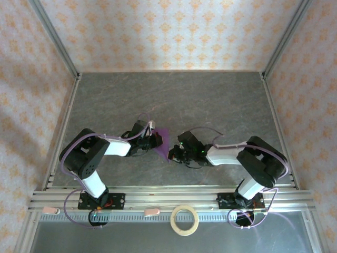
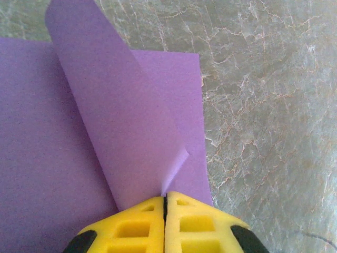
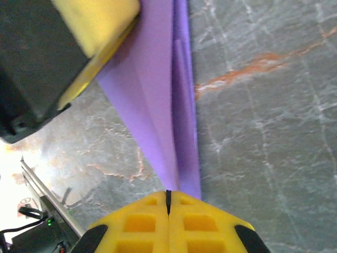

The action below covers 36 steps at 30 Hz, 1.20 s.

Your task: Fold a paper plane with a square sheet of paper (pick it up from the middle)

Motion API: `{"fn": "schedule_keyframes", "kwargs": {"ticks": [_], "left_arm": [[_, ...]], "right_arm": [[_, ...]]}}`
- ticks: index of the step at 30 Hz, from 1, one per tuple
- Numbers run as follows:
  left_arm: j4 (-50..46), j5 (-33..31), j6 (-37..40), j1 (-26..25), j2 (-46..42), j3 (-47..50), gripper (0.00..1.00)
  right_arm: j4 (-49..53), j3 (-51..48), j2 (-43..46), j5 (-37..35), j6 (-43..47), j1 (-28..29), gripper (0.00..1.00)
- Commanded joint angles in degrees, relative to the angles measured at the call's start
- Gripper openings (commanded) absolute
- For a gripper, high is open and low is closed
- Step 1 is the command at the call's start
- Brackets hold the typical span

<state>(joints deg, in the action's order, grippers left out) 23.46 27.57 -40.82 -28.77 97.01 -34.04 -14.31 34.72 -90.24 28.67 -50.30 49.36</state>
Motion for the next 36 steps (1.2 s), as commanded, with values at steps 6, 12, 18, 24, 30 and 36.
{"fn": "schedule_keyframes", "kwargs": {"ticks": [6,12,18,24,30,36], "left_arm": [[-5.5,-1.9,0.9,-0.1,3.2,1.6,0.09],[-5.6,-1.7,0.9,-0.1,3.4,1.4,0.09],[-6.6,-2.3,1.5,-0.1,3.3,1.3,0.08],[-5.5,-2.2,0.5,-0.1,3.5,1.6,0.08],[-4.0,-2.3,-2.6,-0.1,1.7,3.0,0.08],[-1.1,-3.5,-6.6,-0.2,-0.9,5.9,0.08]], "right_arm": [[0.0,5.2,-1.6,0.4,0.5,1.4,0.0],[1.5,4.7,-6.6,-0.8,0.9,1.6,0.0],[-3.8,-4.0,-2.9,-0.5,-2.6,1.6,0.0],[-8.3,-9.7,0.9,1.1,-5.5,1.8,0.0],[-5.6,-7.4,7.3,-1.4,-5.0,1.6,0.0],[-4.9,-2.4,4.8,-1.3,-4.5,0.2,0.0]]}}
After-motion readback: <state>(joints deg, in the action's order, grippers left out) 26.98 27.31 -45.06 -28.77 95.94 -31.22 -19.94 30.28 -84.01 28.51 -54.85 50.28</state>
